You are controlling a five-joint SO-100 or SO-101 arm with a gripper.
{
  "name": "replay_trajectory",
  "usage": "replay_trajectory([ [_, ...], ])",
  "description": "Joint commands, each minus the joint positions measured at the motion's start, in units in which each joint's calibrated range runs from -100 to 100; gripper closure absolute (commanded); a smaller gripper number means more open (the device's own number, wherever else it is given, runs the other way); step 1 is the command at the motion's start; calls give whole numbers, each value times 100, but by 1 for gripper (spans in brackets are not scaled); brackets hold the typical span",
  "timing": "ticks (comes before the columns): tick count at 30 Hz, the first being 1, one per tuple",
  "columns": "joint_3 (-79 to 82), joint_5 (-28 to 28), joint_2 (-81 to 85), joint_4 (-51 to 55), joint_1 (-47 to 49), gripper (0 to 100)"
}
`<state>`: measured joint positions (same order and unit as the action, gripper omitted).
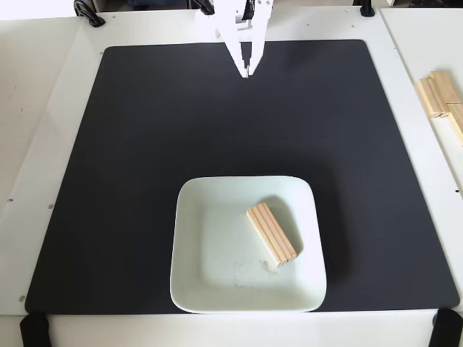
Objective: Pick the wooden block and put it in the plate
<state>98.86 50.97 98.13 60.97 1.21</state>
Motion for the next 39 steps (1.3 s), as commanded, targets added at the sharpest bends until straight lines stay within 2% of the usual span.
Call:
replay_trajectory([
  [1, 60, 29, 52, 1137, -42, 99],
  [3, 60, 34, 52, 1773, -76, 99],
  [39, 51, -8, -16, 1764, 25, 98],
])
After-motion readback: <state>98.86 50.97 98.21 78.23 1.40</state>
